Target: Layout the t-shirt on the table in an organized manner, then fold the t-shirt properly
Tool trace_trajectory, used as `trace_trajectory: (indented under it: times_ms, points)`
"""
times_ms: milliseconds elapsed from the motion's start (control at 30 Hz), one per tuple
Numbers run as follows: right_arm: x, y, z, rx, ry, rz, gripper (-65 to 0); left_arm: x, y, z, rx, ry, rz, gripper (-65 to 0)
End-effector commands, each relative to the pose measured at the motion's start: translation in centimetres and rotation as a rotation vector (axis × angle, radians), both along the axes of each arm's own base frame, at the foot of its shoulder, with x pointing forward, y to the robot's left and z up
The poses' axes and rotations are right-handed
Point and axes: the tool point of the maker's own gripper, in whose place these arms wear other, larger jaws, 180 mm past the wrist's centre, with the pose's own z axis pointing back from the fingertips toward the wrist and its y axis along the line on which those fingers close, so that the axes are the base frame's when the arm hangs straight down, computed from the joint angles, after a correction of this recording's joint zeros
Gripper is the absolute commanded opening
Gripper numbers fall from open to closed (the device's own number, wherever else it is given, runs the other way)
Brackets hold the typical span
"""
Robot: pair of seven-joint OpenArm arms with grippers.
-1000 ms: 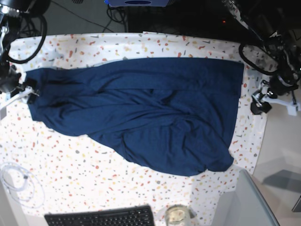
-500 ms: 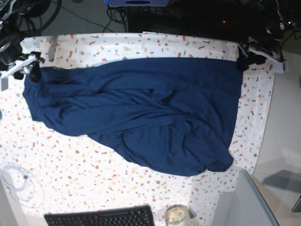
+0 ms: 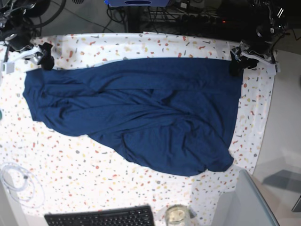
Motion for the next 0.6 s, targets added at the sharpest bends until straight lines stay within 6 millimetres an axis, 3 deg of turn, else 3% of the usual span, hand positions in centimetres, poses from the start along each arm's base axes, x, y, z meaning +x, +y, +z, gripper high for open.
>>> trace_trajectory:
  times_ms: [0, 200, 300, 367, 567]
  points:
    - [1.6, -0.9, 1.1, -0.006, -0.070, -0.014, -10.1, 0.5, 0.3, 0.2, 0.013, 0.003, -0.013, -12.5]
    - [2.6, -1.8, -0.7, 0.047, -0.050, -0.031, -10.5, 1.5, -0.6, -0.6, -0.030, -0.001, 0.006, -12.7]
    - [3.0, -2.1, -1.7, 0.082, -0.031, -0.039, -10.7, 2.2, -2.4, -1.5, -0.062, 0.014, -0.032, -14.2]
    - [3.1, -2.3, -2.2, 0.097, -0.020, -0.042, -10.7, 2.3, -3.2, -2.0, -0.077, 0.023, -0.046, -22.4]
    - [4.6, -3.0, -2.6, 0.111, -0.100, -0.118, -10.8, 2.4, -3.0, -2.0, -0.075, 0.012, -0.035, -57.4]
